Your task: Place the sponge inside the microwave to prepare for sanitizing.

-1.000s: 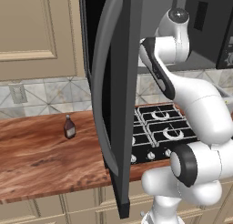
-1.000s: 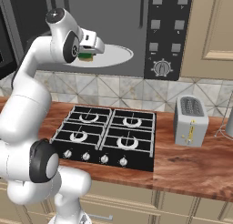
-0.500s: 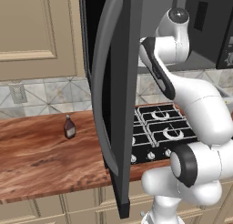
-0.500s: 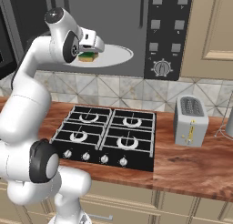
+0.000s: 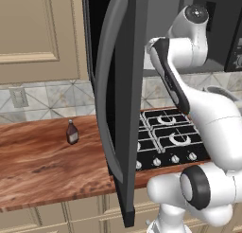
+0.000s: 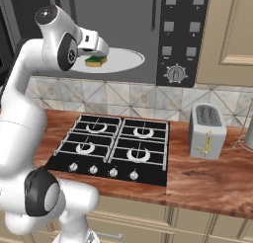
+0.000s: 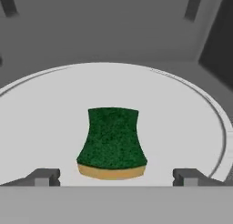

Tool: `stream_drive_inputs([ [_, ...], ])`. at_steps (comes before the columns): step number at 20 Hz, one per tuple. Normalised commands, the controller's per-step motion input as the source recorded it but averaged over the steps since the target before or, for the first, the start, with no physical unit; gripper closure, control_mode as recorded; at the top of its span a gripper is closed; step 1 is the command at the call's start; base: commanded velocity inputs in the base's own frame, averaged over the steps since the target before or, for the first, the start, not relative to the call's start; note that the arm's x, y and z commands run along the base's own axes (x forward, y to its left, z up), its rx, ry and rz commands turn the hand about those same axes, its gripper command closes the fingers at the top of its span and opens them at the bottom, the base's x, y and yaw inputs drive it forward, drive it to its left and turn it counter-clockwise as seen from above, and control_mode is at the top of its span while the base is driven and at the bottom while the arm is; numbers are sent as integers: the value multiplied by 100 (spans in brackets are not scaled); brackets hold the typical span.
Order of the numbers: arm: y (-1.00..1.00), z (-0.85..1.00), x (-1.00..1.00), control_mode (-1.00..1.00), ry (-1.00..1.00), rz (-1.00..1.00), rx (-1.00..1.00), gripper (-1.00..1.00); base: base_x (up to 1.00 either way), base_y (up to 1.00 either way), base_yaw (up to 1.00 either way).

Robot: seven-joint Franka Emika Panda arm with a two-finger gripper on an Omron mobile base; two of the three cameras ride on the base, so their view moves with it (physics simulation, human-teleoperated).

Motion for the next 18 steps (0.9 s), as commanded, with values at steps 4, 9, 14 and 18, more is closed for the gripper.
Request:
stream_drive_inputs([
  [4,0,26,-80,-100,-1,0,0,-100,0,0,0],
  [9,-6,45,-88,-100,-2,0,0,-100,0,0,0],
  [14,-7,37,-89,-100,0,0,0,-100,0,0,0],
  [18,-4,8,-99,-100,0,0,0,-100,0,0,0],
])
